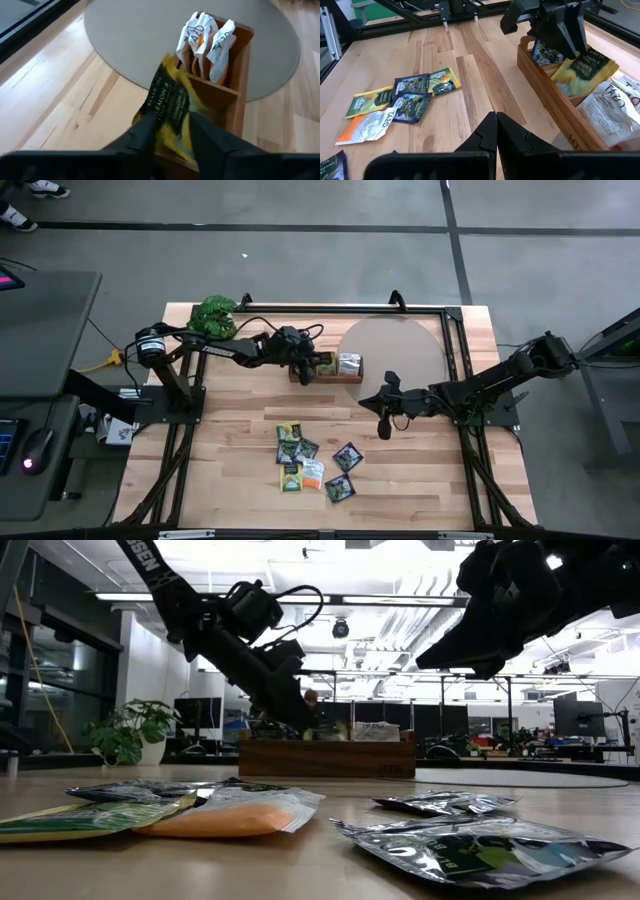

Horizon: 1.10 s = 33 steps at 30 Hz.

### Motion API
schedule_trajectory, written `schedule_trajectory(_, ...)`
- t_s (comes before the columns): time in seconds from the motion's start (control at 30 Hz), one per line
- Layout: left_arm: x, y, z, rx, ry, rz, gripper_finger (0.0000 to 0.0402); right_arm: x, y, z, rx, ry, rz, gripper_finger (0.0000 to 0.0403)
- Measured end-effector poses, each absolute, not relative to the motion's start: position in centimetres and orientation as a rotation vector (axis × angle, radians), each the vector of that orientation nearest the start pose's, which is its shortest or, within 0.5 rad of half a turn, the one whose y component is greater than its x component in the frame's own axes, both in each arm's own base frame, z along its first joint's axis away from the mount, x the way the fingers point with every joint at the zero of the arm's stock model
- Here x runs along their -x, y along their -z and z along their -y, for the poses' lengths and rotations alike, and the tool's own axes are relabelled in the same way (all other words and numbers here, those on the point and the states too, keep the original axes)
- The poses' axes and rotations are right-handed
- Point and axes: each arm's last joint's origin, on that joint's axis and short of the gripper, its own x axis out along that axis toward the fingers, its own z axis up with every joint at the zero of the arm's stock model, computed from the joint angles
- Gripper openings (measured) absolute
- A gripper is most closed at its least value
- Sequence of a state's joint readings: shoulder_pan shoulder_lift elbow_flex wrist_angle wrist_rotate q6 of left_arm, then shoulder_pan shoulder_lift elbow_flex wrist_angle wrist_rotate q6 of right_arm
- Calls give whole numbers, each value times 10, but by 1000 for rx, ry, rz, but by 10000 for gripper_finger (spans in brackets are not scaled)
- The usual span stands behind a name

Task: Pick & Place Tea
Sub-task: Put the yellow tea bag into the middle section of the wooden organizer, then put the violet tea bag into the left section of the wooden organizer

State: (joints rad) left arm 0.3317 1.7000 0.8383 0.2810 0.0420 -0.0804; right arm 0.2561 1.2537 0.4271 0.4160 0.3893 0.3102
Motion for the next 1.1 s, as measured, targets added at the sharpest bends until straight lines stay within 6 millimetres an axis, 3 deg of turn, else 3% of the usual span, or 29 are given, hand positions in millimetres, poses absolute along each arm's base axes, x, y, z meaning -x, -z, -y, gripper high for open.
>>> schedule_trajectory(0.2,-319,-178,-109,166,-308,-534,181,-230,-177,-49,-178,186,-366,2)
schedule_trajectory(0.4,-312,-195,-107,147,-315,-504,190,-230,-177,-49,-182,168,-371,2)
schedule_trajectory(0.57,-312,-199,-94,141,-282,-526,190,-229,-176,-51,-184,95,-397,2)
schedule_trajectory(0.8,-319,-196,-56,172,-209,-564,190,-228,-168,-61,-147,-8,-462,1)
schedule_trajectory(1.1,-323,-197,16,178,-198,-538,190,-233,-138,-89,-80,-51,-597,0)
